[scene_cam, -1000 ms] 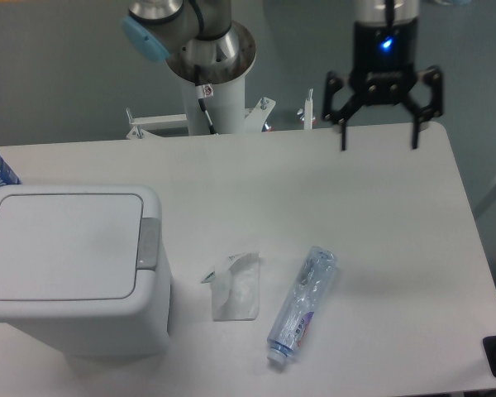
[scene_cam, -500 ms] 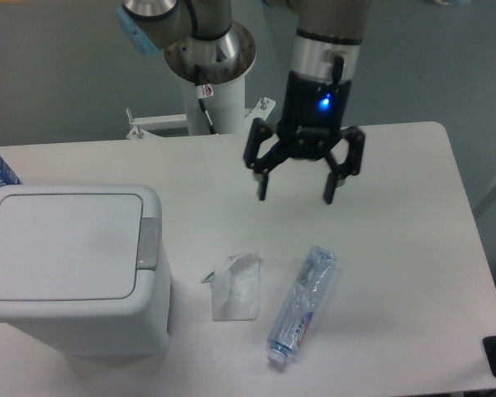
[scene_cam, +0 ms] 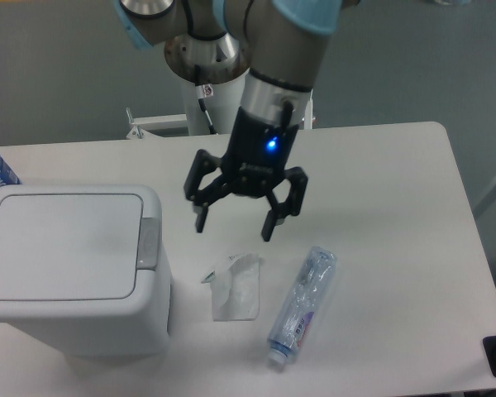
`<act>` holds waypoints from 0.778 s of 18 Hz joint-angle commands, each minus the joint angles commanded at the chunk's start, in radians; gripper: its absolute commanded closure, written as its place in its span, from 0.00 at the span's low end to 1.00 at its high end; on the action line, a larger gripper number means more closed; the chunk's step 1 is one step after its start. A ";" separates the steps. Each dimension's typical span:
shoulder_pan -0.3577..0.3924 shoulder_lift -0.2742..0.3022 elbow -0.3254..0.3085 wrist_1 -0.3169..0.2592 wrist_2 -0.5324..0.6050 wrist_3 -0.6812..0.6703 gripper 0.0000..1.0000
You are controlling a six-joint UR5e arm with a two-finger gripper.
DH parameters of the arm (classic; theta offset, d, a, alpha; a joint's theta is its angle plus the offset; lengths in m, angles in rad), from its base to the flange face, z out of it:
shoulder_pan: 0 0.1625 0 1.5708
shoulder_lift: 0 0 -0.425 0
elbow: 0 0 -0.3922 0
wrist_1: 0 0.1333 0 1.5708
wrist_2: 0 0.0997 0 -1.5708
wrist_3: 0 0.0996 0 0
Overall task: Open the trash can
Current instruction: 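Move the open gripper toward the grey button on the trash can lid, then lower the gripper finger onto the grey button to pop the lid open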
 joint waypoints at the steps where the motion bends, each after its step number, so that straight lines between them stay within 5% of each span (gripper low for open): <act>1: 0.000 -0.002 -0.002 0.000 0.000 0.000 0.00; 14: -0.037 -0.012 -0.014 0.003 0.003 -0.008 0.00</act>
